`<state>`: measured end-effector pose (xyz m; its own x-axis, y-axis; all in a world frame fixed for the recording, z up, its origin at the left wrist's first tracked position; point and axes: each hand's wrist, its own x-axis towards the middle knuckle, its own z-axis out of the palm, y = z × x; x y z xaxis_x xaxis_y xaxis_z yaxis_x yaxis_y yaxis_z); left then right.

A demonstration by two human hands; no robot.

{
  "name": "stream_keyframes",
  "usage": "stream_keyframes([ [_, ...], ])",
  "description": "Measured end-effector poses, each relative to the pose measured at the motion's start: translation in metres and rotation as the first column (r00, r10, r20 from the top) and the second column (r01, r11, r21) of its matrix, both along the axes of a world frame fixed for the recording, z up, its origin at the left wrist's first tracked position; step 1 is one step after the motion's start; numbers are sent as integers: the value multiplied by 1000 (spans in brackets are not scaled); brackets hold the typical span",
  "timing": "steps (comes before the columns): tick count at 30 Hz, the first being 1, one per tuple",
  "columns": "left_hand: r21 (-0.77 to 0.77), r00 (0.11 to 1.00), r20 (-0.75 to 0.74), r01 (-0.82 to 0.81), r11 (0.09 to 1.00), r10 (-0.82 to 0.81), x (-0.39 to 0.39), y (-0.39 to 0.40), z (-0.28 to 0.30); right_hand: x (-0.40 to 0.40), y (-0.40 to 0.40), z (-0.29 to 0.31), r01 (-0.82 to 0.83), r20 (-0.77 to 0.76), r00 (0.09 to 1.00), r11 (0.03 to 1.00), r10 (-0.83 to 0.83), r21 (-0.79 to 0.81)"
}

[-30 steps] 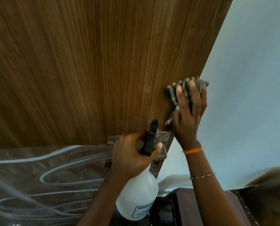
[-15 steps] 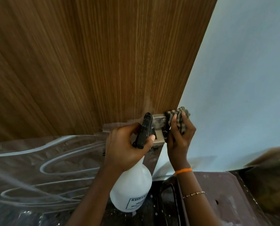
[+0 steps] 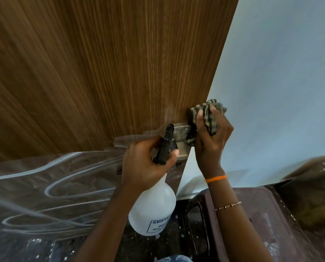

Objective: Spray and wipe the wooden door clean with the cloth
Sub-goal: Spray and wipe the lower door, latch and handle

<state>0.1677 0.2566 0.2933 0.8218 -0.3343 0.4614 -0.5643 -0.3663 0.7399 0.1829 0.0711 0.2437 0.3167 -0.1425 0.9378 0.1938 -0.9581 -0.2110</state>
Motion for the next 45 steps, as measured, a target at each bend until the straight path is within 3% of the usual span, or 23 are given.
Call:
stream_keyframes([
  [6, 10, 1000, -4, -24, 1000, 24, 0, 0, -1, -25, 13, -68, -36, -203, 974, 953, 101, 302],
  [9, 14, 1000, -2, -13, 1000, 13, -2, 1, -4, -35, 21, -75, -31, -254, 962, 968, 96, 250],
  [14, 29, 999, -34, -14, 999, 15, -11, 5, -11, -43, 24, -106, 100, -487, 874, 976, 6, 192],
  [19, 62, 998, -51, -25, 998, 28, -20, 12, -15, -49, 28, -127, 80, -485, 874, 991, -16, 112],
  [22, 75, 997, -60, -49, 996, 54, -22, 18, -16, -55, 35, -111, 75, -410, 910, 950, 59, 302],
  [25, 75, 994, -81, -67, 995, 74, -23, 24, -16, -50, 41, -93, 130, -299, 954, 899, 1, 419],
  [30, 93, 992, -106, -58, 994, 68, -27, 33, -20, -44, 66, -119, 140, -432, 895, 855, 106, 499],
  [34, 98, 992, -109, -45, 994, 56, -29, 43, -27, -41, 94, -120, 170, -373, 926, 816, 60, 552],
  [39, 103, 991, -124, -30, 994, 43, -26, 62, -35, -39, 108, -104, 294, -473, 881, 768, 13, 568],
  [45, 151, 994, -91, -42, 988, 56, -19, 71, -39, -50, 117, -103, 220, -505, 862, 860, 50, 461],
])
